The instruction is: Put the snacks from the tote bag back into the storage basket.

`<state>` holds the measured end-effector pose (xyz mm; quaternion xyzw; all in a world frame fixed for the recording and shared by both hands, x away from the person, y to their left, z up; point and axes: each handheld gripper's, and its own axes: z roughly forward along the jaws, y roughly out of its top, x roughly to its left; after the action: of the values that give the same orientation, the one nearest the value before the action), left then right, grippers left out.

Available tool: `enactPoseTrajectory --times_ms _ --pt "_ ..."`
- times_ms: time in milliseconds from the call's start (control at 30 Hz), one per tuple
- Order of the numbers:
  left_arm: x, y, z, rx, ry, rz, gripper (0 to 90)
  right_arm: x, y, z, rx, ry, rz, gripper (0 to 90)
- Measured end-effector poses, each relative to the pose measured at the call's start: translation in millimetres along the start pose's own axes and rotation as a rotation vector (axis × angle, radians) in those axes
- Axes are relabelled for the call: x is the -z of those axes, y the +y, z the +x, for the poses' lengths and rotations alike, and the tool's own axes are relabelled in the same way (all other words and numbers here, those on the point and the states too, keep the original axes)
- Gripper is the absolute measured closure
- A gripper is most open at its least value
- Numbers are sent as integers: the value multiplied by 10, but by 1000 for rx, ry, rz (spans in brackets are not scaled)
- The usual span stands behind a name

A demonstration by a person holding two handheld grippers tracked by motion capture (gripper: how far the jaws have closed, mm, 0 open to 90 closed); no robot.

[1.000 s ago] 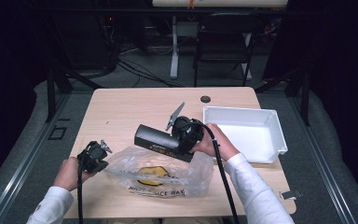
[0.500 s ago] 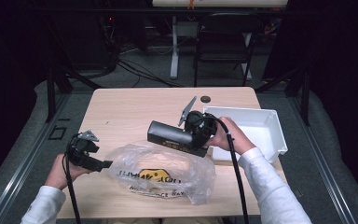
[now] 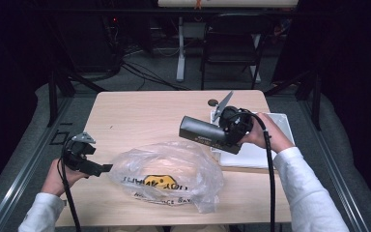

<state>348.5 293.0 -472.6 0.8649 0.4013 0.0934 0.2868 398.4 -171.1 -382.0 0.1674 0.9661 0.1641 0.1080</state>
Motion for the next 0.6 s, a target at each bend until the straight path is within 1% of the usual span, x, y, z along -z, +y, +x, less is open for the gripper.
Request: enactPoseTrajectory --times_ms 67,100,200,233,267,333,367,400,467,533,567,600 --pt "9 -4 16 -4 2 -3 0 29 -80 -46 0 -12 9 427" --pt "13 -10 19 2 7 -10 0 39 -113 -65 -6 -13 14 427" --pt "16 -29 49 6 6 -9 0 62 -200 -121 -10 -27 32 427" --pt "14 -39 57 15 11 -14 0 67 -229 -143 -11 -32 36 427" --pt "13 -49 75 19 4 -12 0 72 -258 -167 -11 -34 39 427" --pt "5 -65 95 26 9 -14 0 73 -313 -203 -18 -35 39 427" --pt "5 -69 105 27 3 -8 0 75 -344 -222 -24 -38 44 427" --pt "-3 -78 111 29 11 -12 0 75 -362 -237 -27 -40 46 427" --pt "-5 -86 131 31 3 -4 0 75 -411 -268 -30 -46 56 427" --pt "-10 -94 137 33 9 -8 0 59 -460 -293 -36 -46 49 427" --pt "-15 -97 142 36 10 -7 0 59 -479 -300 -37 -52 60 427" --pt "-18 -101 145 36 7 -6 0 47 -507 -314 -39 -48 57 427"
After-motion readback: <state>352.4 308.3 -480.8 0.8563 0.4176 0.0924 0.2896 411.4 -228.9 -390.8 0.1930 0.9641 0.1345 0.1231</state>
